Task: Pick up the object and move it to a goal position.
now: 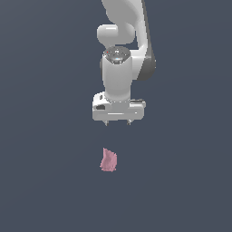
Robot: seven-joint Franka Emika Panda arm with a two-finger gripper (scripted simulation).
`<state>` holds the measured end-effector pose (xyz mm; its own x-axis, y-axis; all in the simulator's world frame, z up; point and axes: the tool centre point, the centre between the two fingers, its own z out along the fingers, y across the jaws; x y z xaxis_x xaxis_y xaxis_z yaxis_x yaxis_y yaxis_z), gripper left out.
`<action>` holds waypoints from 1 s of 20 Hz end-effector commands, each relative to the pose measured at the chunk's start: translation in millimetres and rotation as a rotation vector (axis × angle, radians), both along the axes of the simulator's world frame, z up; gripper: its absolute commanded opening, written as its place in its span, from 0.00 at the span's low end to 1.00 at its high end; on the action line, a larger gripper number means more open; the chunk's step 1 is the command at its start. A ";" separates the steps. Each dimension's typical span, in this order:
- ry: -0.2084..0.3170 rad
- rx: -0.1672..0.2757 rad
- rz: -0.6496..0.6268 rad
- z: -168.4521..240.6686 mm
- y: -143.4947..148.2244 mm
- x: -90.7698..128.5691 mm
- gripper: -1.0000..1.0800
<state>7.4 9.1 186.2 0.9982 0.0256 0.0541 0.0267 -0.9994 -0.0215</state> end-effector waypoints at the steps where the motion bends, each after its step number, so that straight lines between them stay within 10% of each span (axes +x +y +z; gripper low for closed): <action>1: 0.001 0.000 -0.002 -0.6 -1.0 1.2 0.96; 20: 0.030 -0.009 -0.062 -41.1 -20.9 67.1 0.96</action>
